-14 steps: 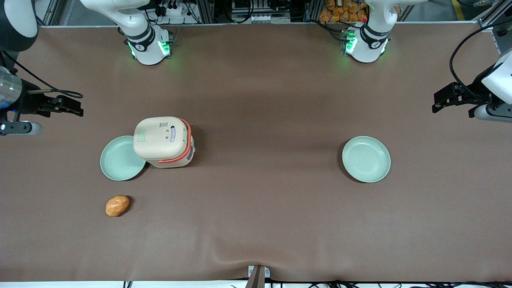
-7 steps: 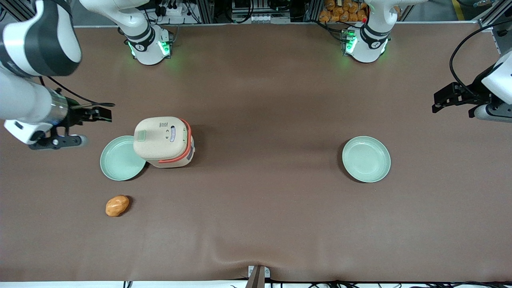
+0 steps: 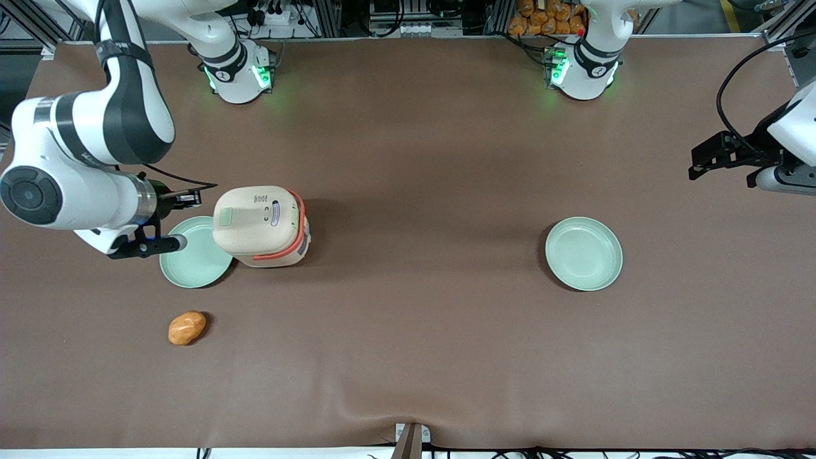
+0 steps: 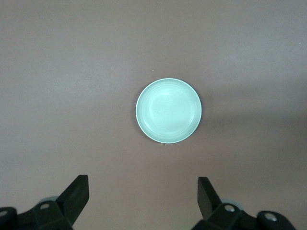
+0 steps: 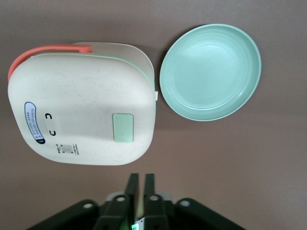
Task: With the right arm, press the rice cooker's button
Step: 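Move the right gripper toward the cream rice cooker's lid button, then press down on the rice cooker's lid button with the right gripper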
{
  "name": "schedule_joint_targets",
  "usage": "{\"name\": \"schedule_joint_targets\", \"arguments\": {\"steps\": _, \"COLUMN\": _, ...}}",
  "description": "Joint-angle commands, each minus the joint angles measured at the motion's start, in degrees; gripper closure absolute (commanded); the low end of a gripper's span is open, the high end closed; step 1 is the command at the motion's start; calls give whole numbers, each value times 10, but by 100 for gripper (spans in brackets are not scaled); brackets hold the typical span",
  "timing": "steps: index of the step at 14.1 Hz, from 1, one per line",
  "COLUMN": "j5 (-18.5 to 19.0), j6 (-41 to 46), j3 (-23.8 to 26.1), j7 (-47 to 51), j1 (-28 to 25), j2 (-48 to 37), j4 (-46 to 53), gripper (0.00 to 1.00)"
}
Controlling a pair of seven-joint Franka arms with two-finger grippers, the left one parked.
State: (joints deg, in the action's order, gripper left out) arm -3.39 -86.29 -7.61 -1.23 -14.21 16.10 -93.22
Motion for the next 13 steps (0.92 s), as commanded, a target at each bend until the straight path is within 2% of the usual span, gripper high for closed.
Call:
{"name": "schedule_joint_targets", "arguments": {"steps": 1, "j5": -22, "j6": -1, "j3": -2, "j7": 5, "j1": -11, "j2": 13, "j4": -11, "gripper": 99}}
{"name": "schedule_joint_targets", "arguments": {"steps": 3, "j5": -34, "j6": -3, "j3": -3, "j7": 5, "j1": -15, "j2": 28, "j4": -14, "gripper": 99}}
{"name": "schedule_joint_targets", "arguments": {"steps": 13, "j5": -35, "j6": -20, "j3": -3, "j7": 5, "j1": -23, "j2": 67, "j4": -14, "gripper": 99}}
